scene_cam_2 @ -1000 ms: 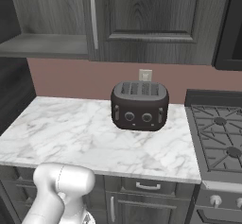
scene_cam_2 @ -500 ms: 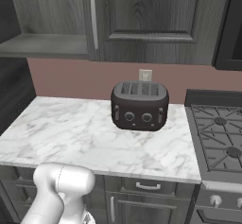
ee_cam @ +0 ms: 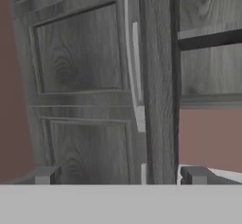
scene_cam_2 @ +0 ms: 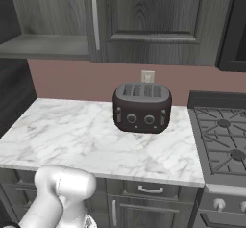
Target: Pick up the sponge and sponge from the sink, and place them back in the cabinet, and close the cabinet doors.
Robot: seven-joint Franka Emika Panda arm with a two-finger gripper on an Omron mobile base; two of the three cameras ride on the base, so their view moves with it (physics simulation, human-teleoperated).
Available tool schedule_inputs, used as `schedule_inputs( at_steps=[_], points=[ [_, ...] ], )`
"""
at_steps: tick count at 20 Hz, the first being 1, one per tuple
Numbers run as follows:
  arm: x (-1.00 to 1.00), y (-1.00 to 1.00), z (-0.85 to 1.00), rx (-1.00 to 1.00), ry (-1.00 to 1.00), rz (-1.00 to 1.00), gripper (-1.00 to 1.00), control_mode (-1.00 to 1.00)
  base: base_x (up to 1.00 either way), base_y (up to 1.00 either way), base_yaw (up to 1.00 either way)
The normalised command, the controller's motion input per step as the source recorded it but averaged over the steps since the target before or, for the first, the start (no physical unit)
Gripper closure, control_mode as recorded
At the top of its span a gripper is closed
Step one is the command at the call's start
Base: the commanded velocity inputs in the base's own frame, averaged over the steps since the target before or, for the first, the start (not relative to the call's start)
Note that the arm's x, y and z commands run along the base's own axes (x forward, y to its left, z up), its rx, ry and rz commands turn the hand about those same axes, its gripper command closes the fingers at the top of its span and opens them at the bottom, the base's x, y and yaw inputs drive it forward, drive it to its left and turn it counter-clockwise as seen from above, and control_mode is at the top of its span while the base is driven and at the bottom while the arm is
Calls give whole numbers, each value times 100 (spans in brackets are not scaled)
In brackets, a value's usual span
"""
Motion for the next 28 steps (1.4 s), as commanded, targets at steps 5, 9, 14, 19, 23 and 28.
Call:
schedule_inputs(
  at_steps=[5,9,14,19,23,28],
  points=[
    [0,24,-1,0,0,-12,-100,-100,0,0,0],
    [0,21,-3,0,0,-10,-100,-100,0,0,0],
    [1,24,-8,0,0,-9,-100,-100,0,0,0],
    [14,23,-11,0,0,-9,-100,-100,0,0,0],
    [26,17,-9,0,0,-9,-100,-100,0,0,0],
    [22,12,-7,0,0,-8,-100,-100,0,0,0]
  ],
)
